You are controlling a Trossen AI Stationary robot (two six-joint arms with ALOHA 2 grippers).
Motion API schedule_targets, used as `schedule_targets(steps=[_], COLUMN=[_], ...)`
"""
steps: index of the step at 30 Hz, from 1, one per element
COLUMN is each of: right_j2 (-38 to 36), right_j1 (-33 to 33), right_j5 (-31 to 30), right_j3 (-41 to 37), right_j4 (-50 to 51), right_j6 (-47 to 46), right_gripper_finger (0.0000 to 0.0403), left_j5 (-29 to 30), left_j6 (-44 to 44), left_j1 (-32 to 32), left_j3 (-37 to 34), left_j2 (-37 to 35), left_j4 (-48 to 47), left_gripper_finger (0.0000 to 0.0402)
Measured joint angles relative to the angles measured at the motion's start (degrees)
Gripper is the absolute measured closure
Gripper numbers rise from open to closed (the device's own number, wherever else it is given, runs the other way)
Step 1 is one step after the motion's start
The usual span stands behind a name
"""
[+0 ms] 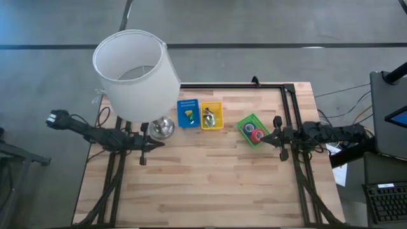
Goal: Pick and place Stapler, Stapler remover, tape
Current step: Return to Home Position
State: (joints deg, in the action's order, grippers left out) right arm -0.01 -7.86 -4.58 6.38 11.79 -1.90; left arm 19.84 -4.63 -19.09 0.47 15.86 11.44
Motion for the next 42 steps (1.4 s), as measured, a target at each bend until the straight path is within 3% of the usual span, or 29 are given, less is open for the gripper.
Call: schedule_targets(steps=[5,13,42], right_j2=[0.0,0.11,0.9], right_j1=[0.02,0.01,0.0], right_j5=[-0.04,-0.07,0.07], right_j3=[-0.21,-1.37,-1.98], right_j4=[-0.04,0.0,-1.88], right_j6=[0.92,3.58,4.89], right_gripper_finger=[0.0394,0.0394,0.0394], left_j5=[-0.83,-1.12,-0.51], left_j6=[1.53,-1.85,-0.94], left_j1=[0.0,0.0,0.0], left_j3=[-0.03,-0.09,0.09], left_j2=[-6.84,-13.13,-13.48], left_j4=[-7.08,-8.26,-8.57], left_gripper_finger=[0.0398,0.0397,0.039])
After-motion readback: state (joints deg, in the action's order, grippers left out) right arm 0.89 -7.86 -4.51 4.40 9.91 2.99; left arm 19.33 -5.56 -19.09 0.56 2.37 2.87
